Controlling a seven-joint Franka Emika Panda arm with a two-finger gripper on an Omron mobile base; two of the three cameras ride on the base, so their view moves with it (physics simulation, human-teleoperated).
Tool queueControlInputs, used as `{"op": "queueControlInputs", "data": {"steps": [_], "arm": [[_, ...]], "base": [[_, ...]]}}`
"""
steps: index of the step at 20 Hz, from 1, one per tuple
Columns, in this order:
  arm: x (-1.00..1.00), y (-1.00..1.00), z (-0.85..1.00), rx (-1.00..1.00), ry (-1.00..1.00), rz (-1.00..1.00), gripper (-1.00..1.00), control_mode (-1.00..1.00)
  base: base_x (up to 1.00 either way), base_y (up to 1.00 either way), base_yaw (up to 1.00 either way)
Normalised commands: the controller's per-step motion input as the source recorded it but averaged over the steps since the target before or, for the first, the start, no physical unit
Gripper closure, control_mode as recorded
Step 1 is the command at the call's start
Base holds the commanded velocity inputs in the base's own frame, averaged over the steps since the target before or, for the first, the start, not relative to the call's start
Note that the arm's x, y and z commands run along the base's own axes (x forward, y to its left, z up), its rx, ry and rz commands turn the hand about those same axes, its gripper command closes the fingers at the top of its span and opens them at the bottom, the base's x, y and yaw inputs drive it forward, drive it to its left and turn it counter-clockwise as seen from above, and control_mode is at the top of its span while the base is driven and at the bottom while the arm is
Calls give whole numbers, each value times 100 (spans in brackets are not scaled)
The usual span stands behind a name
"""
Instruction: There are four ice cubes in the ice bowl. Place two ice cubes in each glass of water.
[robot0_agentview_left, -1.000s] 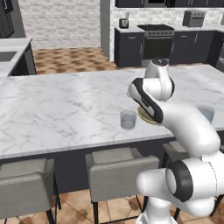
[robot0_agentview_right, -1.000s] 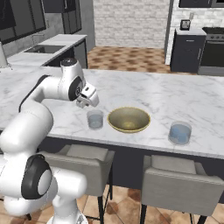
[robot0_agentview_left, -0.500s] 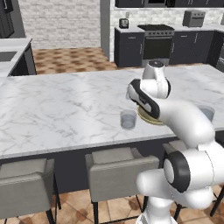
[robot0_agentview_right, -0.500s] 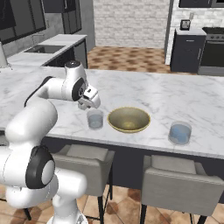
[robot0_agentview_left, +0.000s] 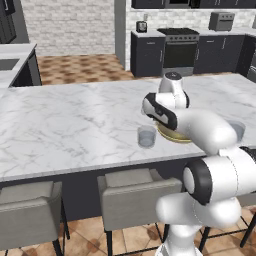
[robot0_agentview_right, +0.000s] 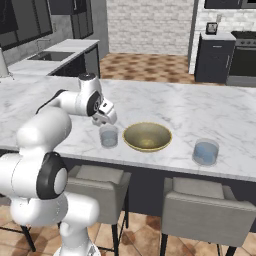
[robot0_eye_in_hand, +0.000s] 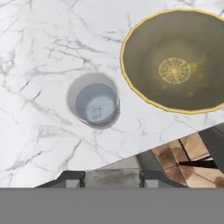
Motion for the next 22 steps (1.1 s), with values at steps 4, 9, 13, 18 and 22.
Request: {"op": "queueControlInputs", "data": {"steps": [4, 9, 13, 18, 22], "arm": [[25, 5, -15, 0, 1, 0, 100, -100], [17, 1, -13, 0, 0, 0, 100, -100], [18, 0, -19, 0, 0, 0, 100, -100], [15, 0, -18, 0, 0, 0, 100, -100], [11, 0, -15, 0, 0, 0, 100, -100]], "base": [[0, 0, 0], [0, 0, 0], [0, 0, 0], [0, 0, 0], [0, 0, 0]]}}
